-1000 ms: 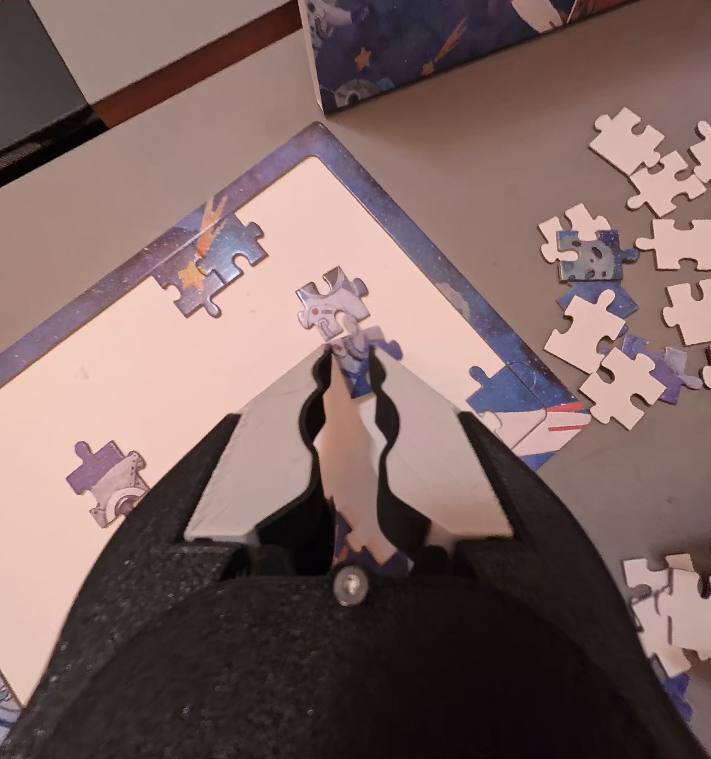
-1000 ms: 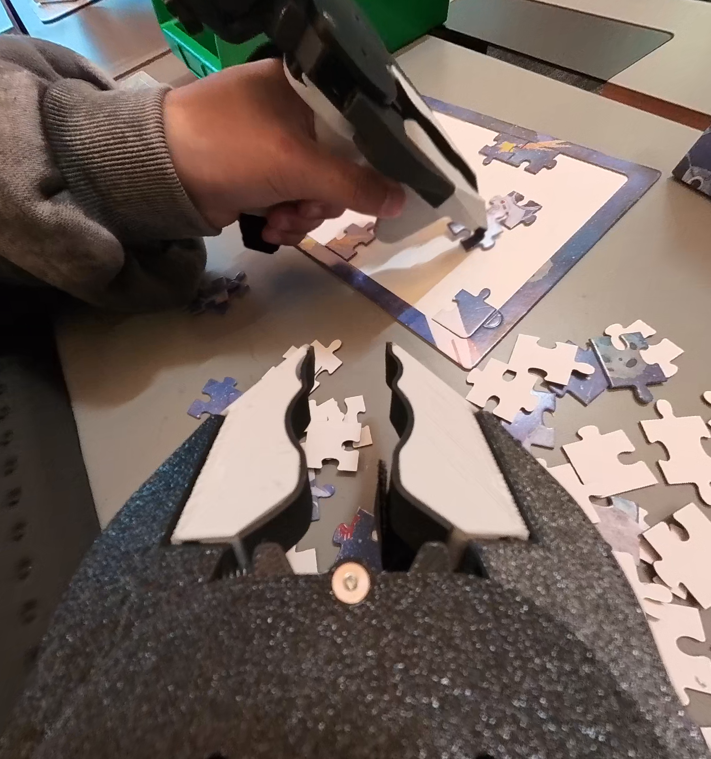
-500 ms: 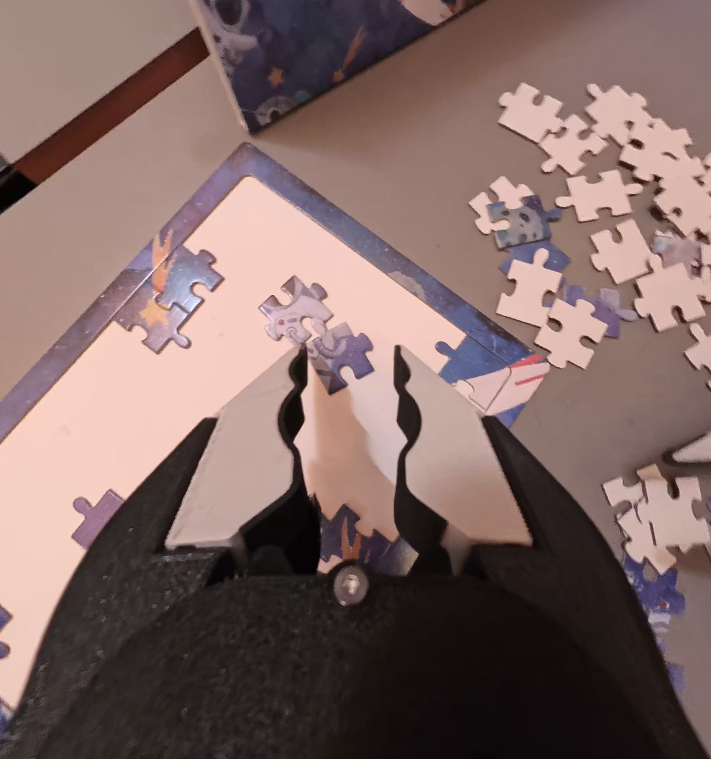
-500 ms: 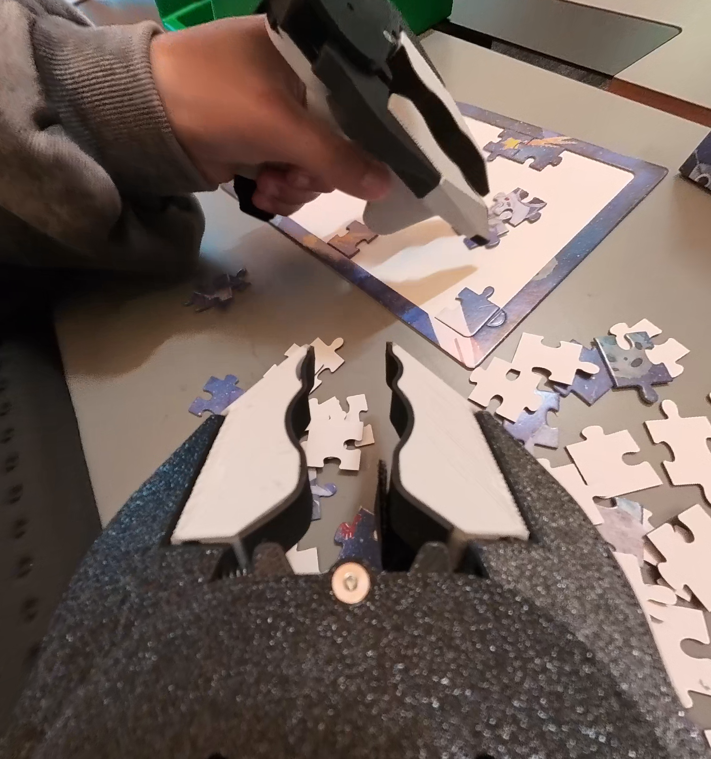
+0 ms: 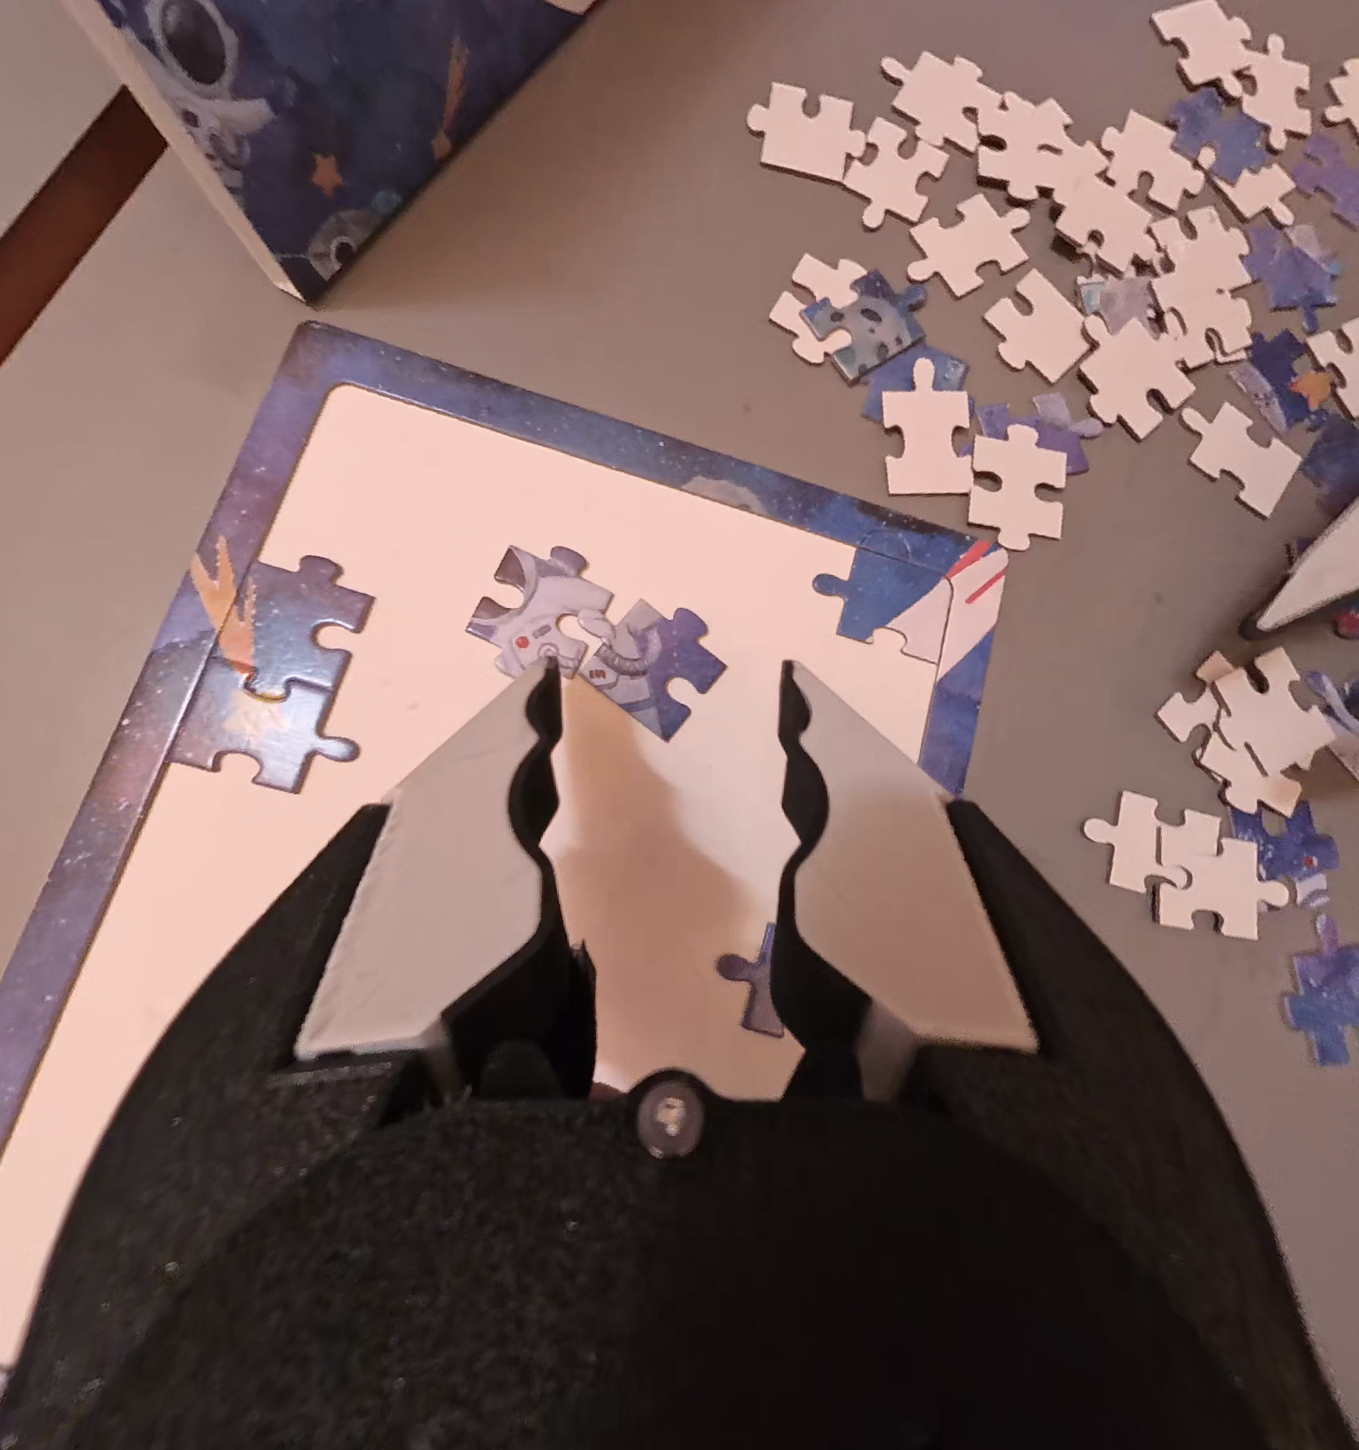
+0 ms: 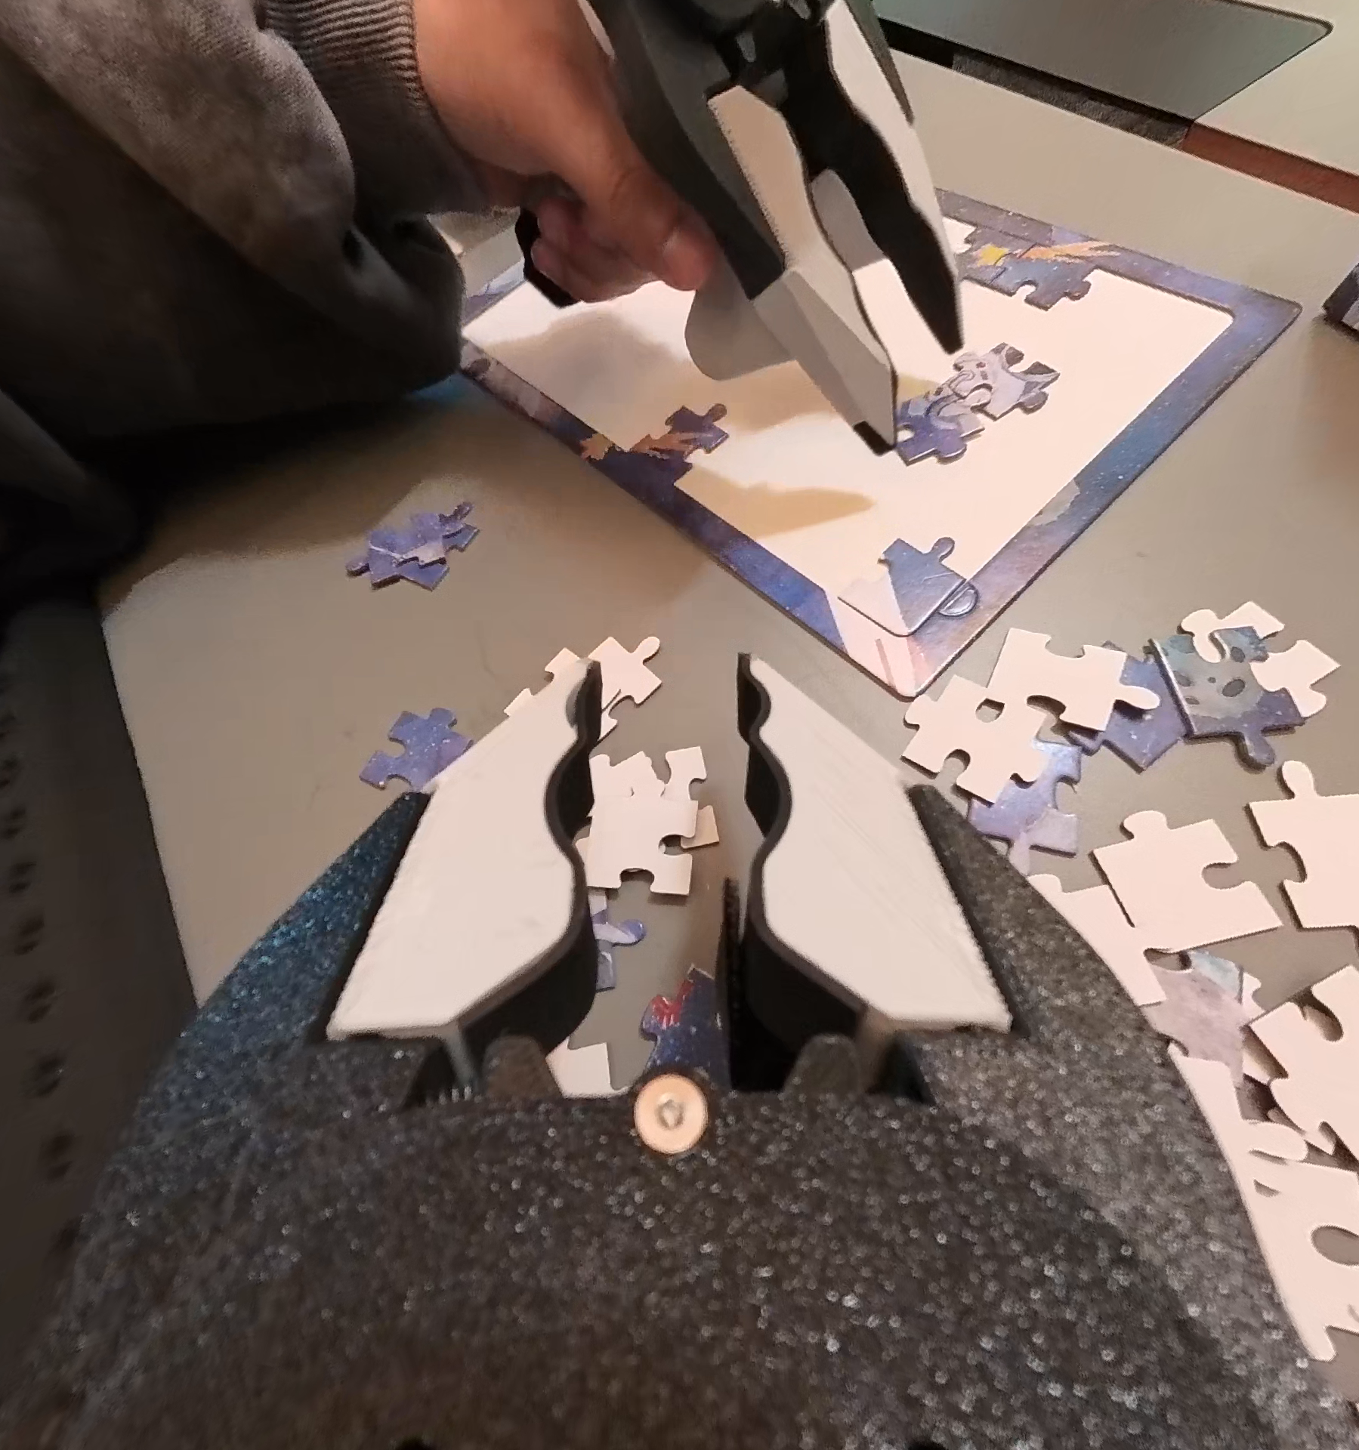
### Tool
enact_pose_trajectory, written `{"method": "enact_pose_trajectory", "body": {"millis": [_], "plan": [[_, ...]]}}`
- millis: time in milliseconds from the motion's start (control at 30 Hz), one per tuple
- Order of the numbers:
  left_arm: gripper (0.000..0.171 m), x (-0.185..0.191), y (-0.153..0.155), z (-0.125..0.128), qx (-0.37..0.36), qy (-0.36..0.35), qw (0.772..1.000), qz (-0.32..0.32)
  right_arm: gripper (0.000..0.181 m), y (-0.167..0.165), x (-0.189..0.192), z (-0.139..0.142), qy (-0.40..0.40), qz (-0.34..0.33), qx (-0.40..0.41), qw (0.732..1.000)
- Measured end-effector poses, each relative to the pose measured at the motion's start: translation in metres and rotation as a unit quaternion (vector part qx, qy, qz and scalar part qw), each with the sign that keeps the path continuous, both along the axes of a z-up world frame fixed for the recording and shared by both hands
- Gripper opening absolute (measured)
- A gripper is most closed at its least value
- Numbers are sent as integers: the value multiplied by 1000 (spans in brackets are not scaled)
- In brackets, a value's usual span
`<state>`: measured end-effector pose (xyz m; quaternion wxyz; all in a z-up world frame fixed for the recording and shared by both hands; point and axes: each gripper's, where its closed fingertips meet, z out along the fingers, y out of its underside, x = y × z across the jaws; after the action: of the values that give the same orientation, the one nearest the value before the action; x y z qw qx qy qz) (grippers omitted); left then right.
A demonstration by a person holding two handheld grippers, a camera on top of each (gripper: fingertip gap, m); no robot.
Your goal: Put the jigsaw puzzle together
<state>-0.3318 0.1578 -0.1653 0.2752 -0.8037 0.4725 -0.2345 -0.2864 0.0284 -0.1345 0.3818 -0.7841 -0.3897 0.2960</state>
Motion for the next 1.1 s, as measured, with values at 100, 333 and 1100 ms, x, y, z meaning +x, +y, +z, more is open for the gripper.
{"method": "enact_pose_trajectory", "body": {"millis": [100, 333, 1100], "plan": [[59, 0, -2, -2, -3, 2, 1000, -18, 34, -1, -1, -1, -3, 2, -1, 1000], [59, 1, 0, 3, 31, 3, 997, -69, 34, -2, -2, -3, -5, 6, -4, 1000], [44, -3, 7, -13, 30, 27, 994, -100, 34, -3, -2, -14, -25, 12, -16, 999]]}}
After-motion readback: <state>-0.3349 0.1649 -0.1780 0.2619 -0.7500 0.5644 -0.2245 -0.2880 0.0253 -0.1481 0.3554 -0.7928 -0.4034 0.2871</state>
